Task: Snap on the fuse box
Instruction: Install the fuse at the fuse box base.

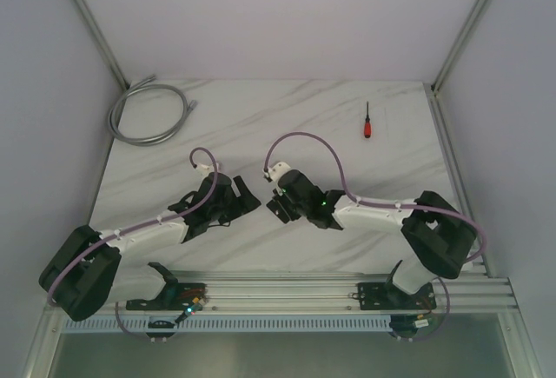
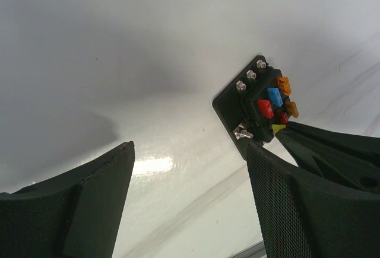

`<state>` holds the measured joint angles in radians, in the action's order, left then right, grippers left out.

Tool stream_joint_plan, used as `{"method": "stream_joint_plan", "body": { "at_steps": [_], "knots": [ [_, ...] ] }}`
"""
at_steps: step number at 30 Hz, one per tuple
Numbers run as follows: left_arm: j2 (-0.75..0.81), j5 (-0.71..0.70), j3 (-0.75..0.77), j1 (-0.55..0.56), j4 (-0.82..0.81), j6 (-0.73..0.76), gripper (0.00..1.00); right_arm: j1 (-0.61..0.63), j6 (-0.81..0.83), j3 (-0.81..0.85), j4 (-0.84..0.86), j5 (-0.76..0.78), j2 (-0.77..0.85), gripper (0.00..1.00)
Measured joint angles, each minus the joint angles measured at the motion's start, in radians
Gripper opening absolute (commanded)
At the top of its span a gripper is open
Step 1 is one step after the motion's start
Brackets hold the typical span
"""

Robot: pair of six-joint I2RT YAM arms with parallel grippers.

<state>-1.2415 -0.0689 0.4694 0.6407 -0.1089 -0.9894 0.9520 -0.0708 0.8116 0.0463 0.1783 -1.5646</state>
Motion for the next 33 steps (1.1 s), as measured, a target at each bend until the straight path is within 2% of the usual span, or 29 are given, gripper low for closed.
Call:
{"method": "stream_joint_plan", "body": {
  "at_steps": [33],
  "knots": [
    [0.0,0.0,0.0,0.0,0.001,0.0,0.85,0.003,0.043,-0.043,0.086,-0.01,0.007,0.0]
  ]
}}
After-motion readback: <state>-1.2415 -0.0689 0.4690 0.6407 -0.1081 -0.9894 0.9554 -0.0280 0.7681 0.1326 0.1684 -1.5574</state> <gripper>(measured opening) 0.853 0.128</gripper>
